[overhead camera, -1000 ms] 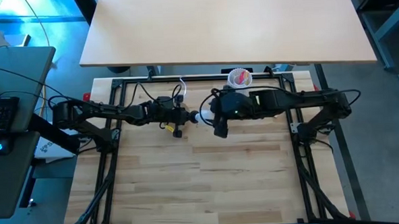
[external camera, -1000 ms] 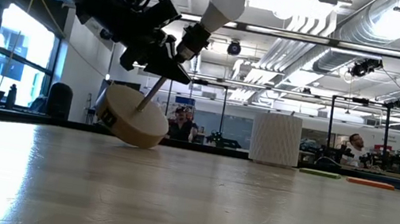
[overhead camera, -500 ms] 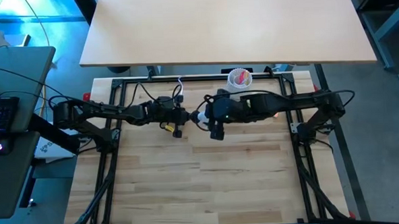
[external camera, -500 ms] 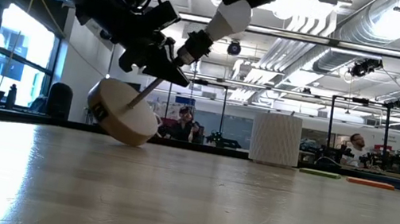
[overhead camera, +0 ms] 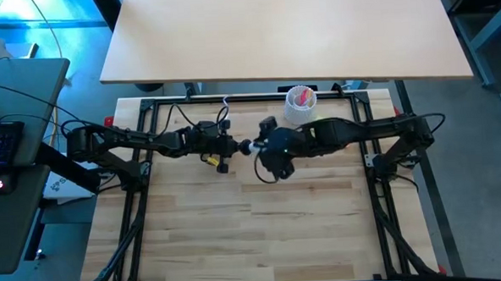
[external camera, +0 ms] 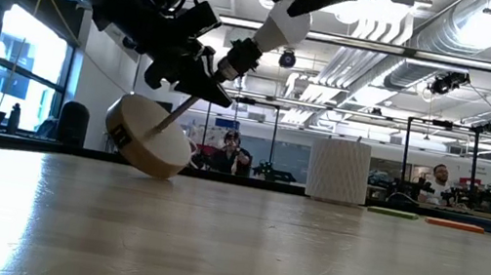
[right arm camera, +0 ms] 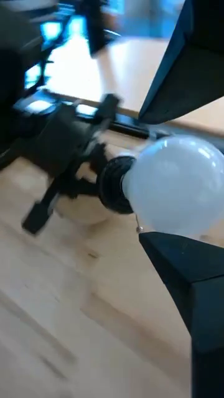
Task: Screw lightbulb
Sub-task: Remove the lightbulb from the lamp
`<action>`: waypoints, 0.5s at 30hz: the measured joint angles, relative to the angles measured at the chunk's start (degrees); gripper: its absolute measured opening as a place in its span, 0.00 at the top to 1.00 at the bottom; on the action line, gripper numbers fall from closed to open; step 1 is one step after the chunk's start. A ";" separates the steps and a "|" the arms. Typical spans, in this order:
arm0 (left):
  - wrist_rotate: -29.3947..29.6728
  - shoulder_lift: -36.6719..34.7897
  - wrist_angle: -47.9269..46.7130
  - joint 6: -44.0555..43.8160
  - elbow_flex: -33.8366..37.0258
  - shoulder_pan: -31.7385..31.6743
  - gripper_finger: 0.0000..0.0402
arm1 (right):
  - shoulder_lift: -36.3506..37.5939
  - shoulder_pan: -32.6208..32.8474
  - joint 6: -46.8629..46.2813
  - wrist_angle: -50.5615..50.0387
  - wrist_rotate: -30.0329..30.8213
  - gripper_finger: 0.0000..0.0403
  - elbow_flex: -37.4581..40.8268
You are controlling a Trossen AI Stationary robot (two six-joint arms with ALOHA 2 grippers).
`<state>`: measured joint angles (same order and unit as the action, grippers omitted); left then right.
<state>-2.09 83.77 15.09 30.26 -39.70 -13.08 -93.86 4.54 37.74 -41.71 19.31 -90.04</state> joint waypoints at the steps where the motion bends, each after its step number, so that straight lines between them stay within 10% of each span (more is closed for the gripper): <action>1: -0.12 0.00 0.02 0.02 0.00 0.02 0.95 | 0.00 0.36 4.04 -0.15 -0.77 0.27 0.00; 7: -0.17 -0.04 -0.04 0.05 -0.11 0.04 0.95 | 0.00 5.87 14.72 2.02 3.56 0.27 0.00; 15: 0.04 -0.04 -0.15 0.02 -0.15 0.02 0.95 | 0.14 10.48 -23.77 2.70 26.83 0.27 -0.03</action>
<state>-2.04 83.72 14.94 30.28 -39.86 -13.06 -93.72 15.02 13.97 -39.00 46.13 -90.07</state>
